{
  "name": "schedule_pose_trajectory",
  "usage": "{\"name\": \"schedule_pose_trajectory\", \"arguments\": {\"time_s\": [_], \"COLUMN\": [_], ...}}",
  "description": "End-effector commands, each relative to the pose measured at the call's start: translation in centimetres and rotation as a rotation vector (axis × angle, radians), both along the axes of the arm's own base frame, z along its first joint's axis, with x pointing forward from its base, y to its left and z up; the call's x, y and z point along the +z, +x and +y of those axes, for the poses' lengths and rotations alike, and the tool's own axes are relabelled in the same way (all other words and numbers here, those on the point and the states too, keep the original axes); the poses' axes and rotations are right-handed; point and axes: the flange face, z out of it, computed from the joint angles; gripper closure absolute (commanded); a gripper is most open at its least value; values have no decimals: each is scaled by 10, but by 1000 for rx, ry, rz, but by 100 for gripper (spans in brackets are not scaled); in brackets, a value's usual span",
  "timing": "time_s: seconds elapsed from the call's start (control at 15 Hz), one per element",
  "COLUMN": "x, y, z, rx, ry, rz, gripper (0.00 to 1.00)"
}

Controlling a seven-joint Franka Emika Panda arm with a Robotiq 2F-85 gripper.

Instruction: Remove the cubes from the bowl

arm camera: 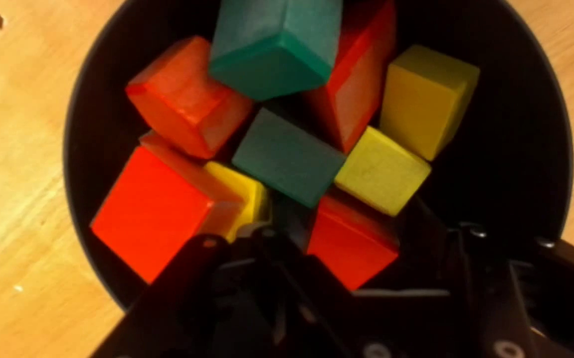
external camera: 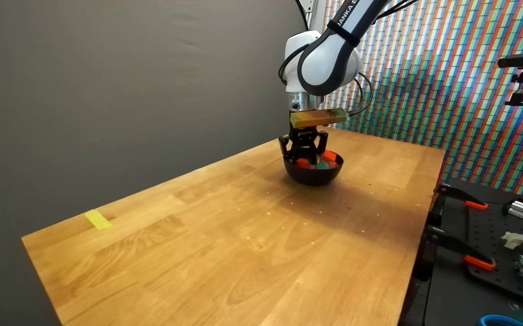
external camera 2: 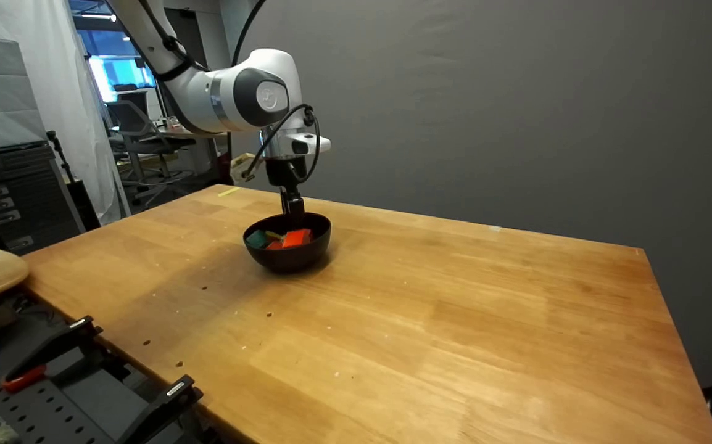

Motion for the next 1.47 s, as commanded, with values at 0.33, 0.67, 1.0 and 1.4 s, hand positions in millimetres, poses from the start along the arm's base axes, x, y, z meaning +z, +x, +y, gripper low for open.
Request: {"name": "schedule_pose_trajectory", "arguments": {"time_s": [0.33, 0.67, 1.0, 1.4], "x": [10, 87, 163, 134], "y": [8, -2, -14, -15], "z": [1, 17, 70, 135], "rx": [16, 115, 313, 488], "ry": [2, -13, 76, 106], "rz": [-7, -66, -113, -39], "gripper": [80, 80, 80, 80]}}
